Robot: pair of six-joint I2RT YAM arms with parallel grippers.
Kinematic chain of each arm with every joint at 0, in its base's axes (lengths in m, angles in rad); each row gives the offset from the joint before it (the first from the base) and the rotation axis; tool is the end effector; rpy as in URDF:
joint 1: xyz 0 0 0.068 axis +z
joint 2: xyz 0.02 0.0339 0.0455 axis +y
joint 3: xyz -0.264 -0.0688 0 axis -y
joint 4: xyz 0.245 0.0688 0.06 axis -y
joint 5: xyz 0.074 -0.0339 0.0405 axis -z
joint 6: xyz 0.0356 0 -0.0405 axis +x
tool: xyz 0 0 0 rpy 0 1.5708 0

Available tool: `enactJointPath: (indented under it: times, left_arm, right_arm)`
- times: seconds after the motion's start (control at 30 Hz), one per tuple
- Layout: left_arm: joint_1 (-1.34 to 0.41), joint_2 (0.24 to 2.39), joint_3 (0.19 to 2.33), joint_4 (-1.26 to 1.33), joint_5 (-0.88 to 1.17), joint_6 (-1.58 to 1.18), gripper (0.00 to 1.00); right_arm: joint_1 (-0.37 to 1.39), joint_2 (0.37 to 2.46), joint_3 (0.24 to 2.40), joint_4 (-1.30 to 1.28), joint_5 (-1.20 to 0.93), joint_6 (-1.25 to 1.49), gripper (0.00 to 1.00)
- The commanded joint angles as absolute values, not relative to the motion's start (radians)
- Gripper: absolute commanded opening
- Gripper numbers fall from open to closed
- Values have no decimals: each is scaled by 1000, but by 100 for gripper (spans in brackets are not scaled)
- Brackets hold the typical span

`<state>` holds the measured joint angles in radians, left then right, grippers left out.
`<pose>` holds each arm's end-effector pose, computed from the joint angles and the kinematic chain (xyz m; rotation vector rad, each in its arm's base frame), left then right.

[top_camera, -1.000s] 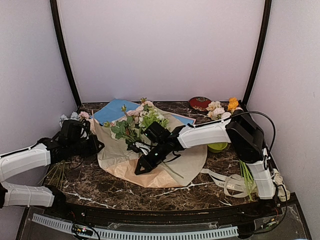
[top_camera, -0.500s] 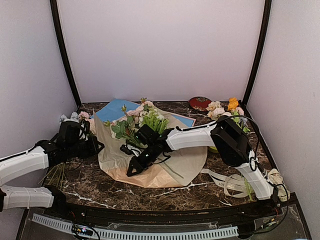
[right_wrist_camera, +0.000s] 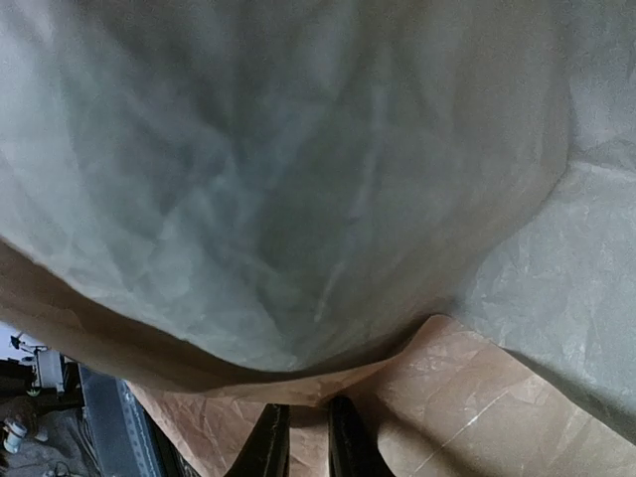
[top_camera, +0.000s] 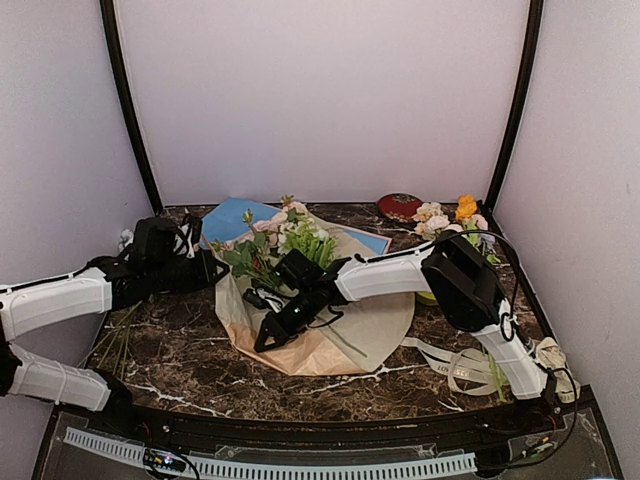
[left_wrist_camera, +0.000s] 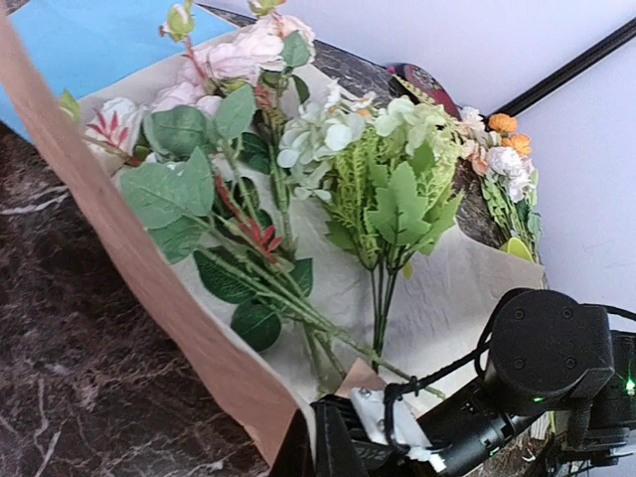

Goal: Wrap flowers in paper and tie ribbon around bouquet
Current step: Fold the one-fourth-folded wrapping paper at the center of the board.

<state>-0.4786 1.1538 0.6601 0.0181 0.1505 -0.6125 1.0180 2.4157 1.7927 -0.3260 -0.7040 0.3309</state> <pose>0.2233 -0.1219 0.2416 -0.0451 2.1451 -0.8163 0.2484 0.4464 0.1123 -1.2425 2.5013 1.3522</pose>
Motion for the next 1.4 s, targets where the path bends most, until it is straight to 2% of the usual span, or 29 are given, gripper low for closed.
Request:
enactJointPath:
  times: [0.0,0.2,0.4,0.63,0.97,1.37]
  left_arm:
    - [-498,1229,704,112,187,-584,0]
    - [-505,1345,728,153,201,-592,0]
    - [-520,1389,775,141,183,-558,0]
    - [-566,1446,835,129,167,-526,0]
    - [-672,1595,996,103,193,-469,0]
    - [-686,1820,1116,103,221,-444,0]
  right_arm:
    - [1011,2384,1720,-309,-700,341,15]
    - [1011,2243,1609,-183,-673,367,16]
    - [1006,2103,1450,-168,-569,403,16]
    - [980,2050,1269,-177,-540,433,17]
    - [952,2130,1296,-142,-558,415,16]
    - [953,2032,1234,-12,-618,432,15]
